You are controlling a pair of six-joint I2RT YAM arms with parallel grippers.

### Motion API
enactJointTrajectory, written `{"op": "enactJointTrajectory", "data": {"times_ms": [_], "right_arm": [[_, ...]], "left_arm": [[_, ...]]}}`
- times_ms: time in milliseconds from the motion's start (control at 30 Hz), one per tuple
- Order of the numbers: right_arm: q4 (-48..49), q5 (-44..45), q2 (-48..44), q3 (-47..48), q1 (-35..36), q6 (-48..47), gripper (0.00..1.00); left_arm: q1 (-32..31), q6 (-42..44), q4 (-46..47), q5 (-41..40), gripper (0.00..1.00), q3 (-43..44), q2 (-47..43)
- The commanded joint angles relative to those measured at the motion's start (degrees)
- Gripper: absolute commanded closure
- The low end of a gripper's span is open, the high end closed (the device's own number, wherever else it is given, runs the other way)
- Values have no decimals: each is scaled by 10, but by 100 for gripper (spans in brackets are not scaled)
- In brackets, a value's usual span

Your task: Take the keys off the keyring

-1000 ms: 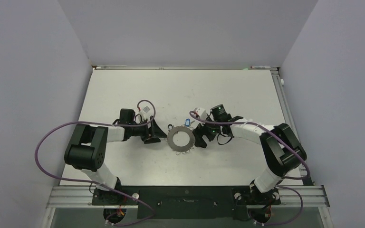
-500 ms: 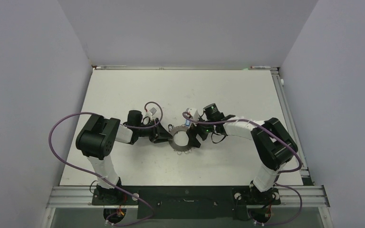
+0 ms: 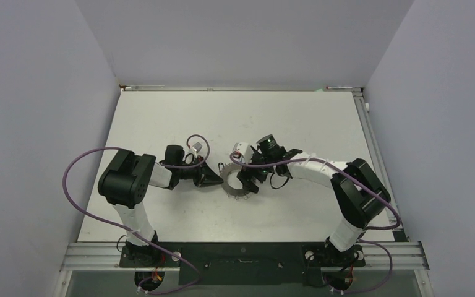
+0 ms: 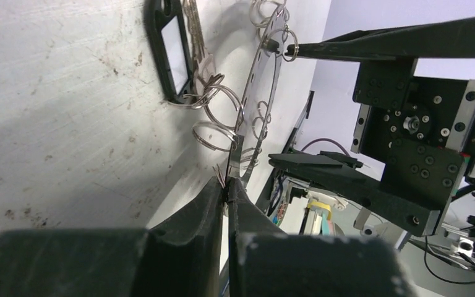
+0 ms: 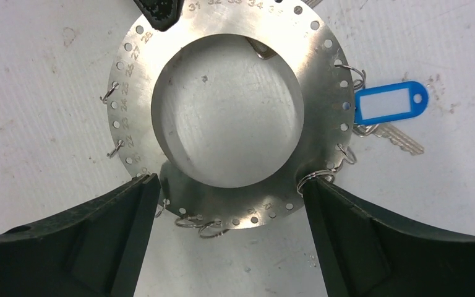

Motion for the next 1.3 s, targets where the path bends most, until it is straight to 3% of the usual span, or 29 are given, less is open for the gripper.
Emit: {"op": "enactJointTrajectory", "data": {"times_ms": [0,133,300,467,533,867,1167,1267], "right_arm": [[-53,45,-41,62,38,-31,10],[-138,97,-52,106,101,-40,10],[-115,132,-93,71,112,-64,10],[-130,182,-83,78,149,-91,10],[-150,208,-72,101,169,-100,10],[-172,242,-85,152,212,-103,10],[-65,427,-64,78,270,-160,10],[-12,484,-60,46,280,-175,6]], "left_arm": [[3,-23,16,29,100,13,-33],[9,-20,-25,29,100,20,-58],[12,-24,-63,51,100,41,-62],[16,-5,-231,47,100,107,-39],[21,-19,-253,57,100,124,-25],[39,-35,-258,42,100,118,-40],[49,-66,-237,43,100,98,-66],[50,-73,-224,41,100,89,-77]]}}
